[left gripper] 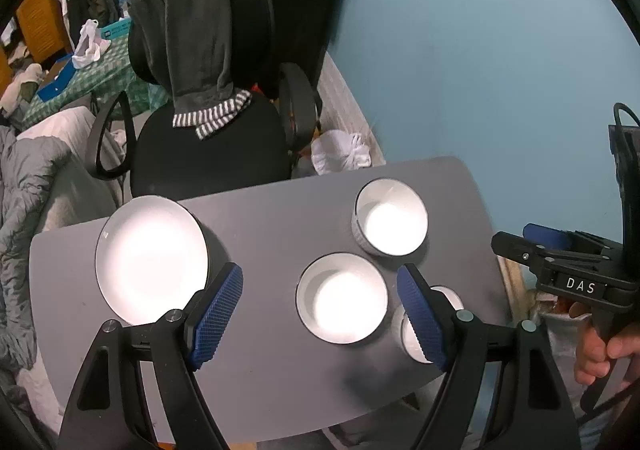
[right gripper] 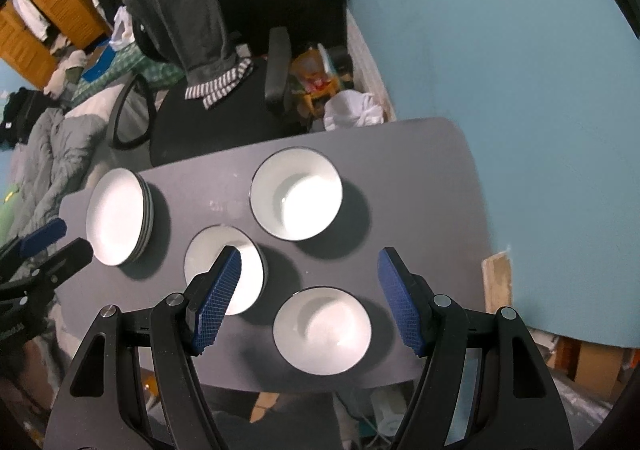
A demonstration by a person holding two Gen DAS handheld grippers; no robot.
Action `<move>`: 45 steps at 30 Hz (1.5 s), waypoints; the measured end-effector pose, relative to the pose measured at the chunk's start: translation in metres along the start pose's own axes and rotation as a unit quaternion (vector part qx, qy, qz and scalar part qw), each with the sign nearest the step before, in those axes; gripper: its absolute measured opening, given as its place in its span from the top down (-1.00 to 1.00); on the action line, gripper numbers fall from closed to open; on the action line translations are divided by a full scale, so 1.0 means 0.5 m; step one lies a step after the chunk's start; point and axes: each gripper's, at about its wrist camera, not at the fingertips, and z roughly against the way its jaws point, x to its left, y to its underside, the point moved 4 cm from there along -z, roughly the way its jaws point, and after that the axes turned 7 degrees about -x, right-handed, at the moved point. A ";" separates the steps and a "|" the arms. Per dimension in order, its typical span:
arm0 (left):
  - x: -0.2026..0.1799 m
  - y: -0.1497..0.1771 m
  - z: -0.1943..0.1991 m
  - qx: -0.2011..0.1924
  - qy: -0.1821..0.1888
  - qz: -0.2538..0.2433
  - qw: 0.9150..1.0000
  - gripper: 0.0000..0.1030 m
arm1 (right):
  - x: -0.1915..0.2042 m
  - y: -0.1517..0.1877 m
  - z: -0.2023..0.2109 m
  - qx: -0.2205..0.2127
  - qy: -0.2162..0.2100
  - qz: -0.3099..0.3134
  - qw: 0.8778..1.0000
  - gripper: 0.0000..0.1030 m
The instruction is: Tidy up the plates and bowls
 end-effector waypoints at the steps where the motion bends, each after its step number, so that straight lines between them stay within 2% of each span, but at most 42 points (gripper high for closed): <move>1: 0.001 0.004 -0.008 0.005 -0.001 -0.001 1.000 -0.57 | 0.001 0.003 -0.008 0.003 -0.004 0.000 1.000 -0.36; 6: 0.007 0.026 -0.055 0.029 -0.004 -0.014 0.999 -0.56 | 0.012 0.027 -0.057 0.024 -0.023 -0.006 0.999 -0.36; 13: 0.026 0.057 -0.122 0.063 0.006 -0.017 0.998 -0.56 | 0.030 0.060 -0.137 0.051 -0.028 0.007 0.998 -0.36; 20: 0.050 0.078 -0.176 0.084 0.016 -0.025 0.996 -0.56 | 0.037 0.093 -0.209 0.081 -0.048 0.007 0.996 -0.36; 37: 0.079 0.137 -0.283 0.125 0.015 -0.011 0.992 -0.56 | 0.073 0.108 -0.286 0.102 -0.046 0.073 0.991 -0.36; 42: 0.079 0.136 -0.301 0.129 0.016 -0.006 0.991 -0.40 | 0.067 0.107 -0.300 0.108 -0.043 0.071 0.991 -0.36; 44: 0.081 0.139 -0.314 0.137 0.014 -0.006 0.991 -0.20 | 0.065 0.109 -0.306 0.114 -0.044 0.070 0.990 -0.34; 45: 0.081 0.141 -0.321 0.143 0.014 -0.005 0.990 -0.16 | 0.066 0.109 -0.309 0.116 -0.045 0.069 0.990 -0.27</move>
